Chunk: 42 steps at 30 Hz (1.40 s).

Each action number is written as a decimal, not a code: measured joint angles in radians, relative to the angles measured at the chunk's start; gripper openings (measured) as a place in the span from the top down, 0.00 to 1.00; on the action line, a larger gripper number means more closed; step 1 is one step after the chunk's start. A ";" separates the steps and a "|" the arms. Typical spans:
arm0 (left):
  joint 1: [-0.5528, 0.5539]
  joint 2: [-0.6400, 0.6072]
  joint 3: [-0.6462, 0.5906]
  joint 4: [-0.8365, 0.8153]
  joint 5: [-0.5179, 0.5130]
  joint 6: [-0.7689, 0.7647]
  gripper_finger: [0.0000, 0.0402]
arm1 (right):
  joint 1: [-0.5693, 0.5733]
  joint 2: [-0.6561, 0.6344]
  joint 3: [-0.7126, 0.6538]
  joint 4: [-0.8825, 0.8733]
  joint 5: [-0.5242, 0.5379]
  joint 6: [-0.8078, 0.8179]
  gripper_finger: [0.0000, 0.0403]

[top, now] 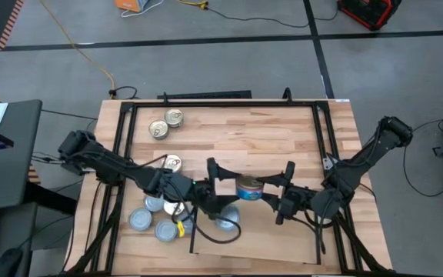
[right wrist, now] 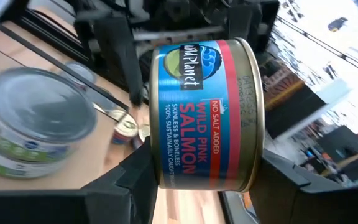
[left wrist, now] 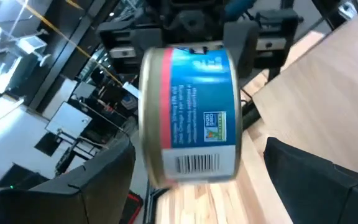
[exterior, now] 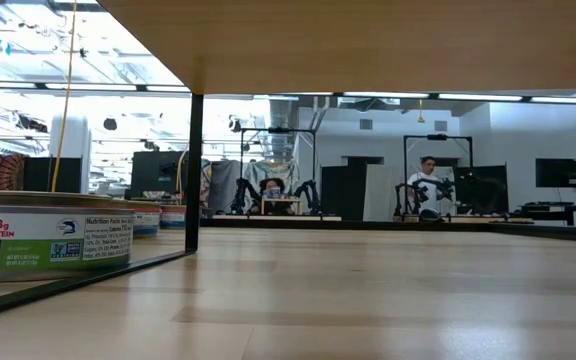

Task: Stack canned seafood by type on shelf
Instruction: Put the blue-pink tuna can on the shelf

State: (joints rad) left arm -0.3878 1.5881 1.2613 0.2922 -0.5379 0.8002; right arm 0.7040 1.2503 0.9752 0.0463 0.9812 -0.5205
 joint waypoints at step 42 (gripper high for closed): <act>-0.023 0.032 0.053 0.007 0.010 -0.035 0.53 | -0.150 -0.230 0.001 -0.688 -0.039 0.729 0.18</act>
State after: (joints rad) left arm -0.4106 1.6197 1.3148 0.2987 -0.5277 0.7652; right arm 0.5542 1.0204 0.9763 -0.6420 0.9422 0.2082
